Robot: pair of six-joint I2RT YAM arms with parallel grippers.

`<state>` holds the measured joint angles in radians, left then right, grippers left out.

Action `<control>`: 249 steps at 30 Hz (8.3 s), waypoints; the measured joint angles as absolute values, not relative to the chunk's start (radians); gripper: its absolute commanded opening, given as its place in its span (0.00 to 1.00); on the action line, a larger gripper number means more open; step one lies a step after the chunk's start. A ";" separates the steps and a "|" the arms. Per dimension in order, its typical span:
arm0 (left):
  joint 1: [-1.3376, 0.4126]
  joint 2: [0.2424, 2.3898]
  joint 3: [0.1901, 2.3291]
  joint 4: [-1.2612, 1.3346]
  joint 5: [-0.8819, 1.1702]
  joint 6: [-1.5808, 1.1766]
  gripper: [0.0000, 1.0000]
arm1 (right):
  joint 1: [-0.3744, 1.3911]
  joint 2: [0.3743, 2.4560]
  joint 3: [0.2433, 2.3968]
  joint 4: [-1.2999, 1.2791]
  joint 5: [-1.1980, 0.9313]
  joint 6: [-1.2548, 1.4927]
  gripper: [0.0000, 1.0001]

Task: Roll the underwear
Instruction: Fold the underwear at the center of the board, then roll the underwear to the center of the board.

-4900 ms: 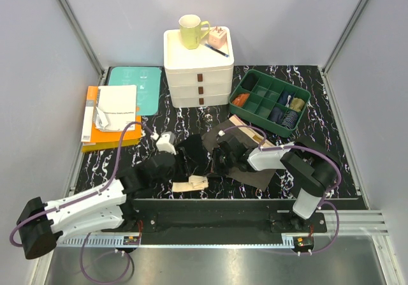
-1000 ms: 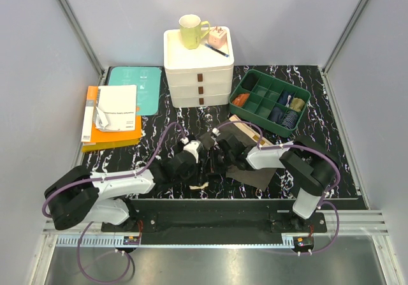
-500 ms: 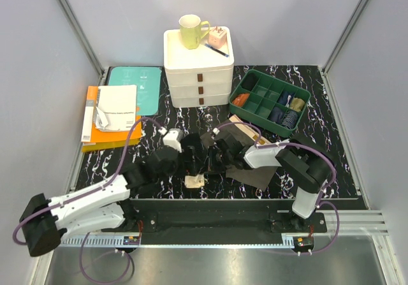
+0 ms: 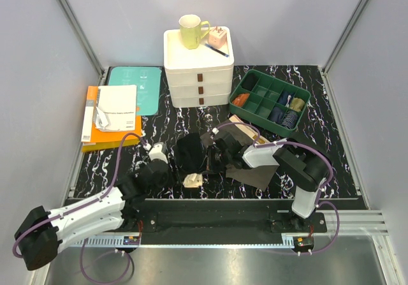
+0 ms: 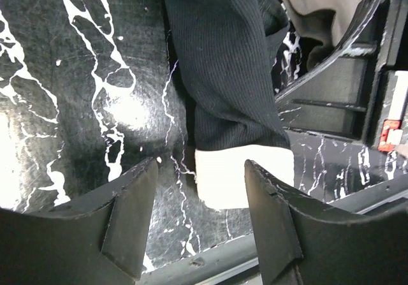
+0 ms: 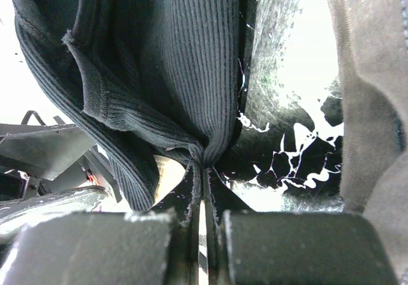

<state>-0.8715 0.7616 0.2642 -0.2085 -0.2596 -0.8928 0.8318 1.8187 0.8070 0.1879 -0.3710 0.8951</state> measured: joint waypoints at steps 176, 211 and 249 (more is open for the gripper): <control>-0.838 0.953 0.099 0.282 -0.138 -1.129 0.64 | 0.828 1.910 1.108 -0.074 -0.099 0.672 0.00; -0.839 0.992 0.217 0.036 -0.073 -1.042 0.00 | 0.804 1.761 1.064 -0.132 -0.096 0.587 0.57; -0.726 1.130 0.498 -0.523 0.319 -0.695 0.00 | 1.466 1.531 0.570 0.550 0.193 -0.051 0.63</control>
<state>-0.7261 1.1297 0.4980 -0.5228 0.3191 -0.6949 1.4662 1.5314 0.5705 0.5503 0.1932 -0.0513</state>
